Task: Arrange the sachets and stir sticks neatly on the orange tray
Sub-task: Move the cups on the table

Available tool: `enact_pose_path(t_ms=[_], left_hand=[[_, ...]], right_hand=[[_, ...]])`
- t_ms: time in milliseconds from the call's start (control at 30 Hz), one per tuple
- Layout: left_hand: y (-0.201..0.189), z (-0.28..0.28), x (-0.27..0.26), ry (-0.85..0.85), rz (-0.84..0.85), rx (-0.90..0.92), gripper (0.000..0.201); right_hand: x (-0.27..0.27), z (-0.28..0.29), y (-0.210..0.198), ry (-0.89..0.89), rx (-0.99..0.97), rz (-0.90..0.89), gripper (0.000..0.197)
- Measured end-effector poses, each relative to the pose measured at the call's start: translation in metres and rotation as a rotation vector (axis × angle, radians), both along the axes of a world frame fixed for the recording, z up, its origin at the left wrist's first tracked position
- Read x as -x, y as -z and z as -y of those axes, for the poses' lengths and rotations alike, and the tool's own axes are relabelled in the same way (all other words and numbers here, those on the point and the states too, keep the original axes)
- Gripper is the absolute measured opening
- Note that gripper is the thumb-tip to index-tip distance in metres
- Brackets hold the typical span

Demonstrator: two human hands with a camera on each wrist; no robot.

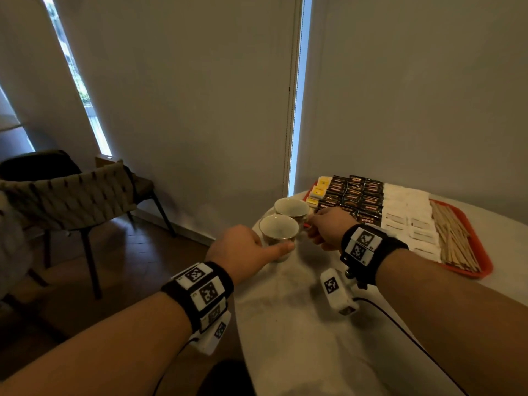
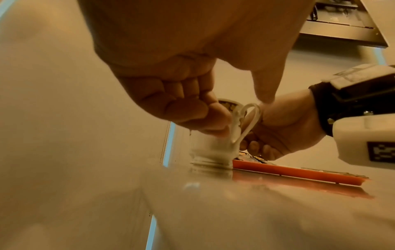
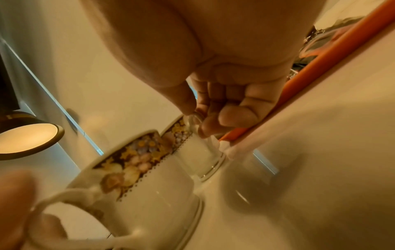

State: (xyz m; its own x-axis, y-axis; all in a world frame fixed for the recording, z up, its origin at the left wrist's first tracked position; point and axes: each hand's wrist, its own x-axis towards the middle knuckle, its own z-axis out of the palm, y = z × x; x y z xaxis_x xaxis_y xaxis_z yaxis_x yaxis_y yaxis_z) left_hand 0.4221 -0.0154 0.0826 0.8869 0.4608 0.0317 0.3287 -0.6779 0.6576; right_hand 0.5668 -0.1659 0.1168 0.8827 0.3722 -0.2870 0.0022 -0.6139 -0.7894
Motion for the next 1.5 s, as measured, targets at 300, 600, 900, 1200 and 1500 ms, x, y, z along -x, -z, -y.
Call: enact_pose_path(t_ms=[300,600,900,1200,1500], left_hand=[[-0.008,-0.01,-0.003,-0.01,0.047,0.02,0.03],[-0.041,-0.02,-0.002,-0.099,-0.132,0.673,0.018],[-0.073,0.057,-0.042,0.034,-0.191,0.575,0.029],[-0.072,0.231,-0.095,0.318,-0.299,0.673,0.026],[-0.051,0.365,-0.151,0.274,-0.251,0.876,0.029]], right_hand=[[0.006,-0.001,0.003,0.021,-0.085,-0.113,0.024],[0.02,0.03,0.004,0.102,-0.264,-0.218,0.024],[0.029,0.142,-0.008,0.303,-0.319,-0.128,0.025],[0.024,0.316,0.001,0.594,-0.223,0.092,0.024],[-0.017,0.419,0.014,0.773,-0.224,0.08,0.021]])
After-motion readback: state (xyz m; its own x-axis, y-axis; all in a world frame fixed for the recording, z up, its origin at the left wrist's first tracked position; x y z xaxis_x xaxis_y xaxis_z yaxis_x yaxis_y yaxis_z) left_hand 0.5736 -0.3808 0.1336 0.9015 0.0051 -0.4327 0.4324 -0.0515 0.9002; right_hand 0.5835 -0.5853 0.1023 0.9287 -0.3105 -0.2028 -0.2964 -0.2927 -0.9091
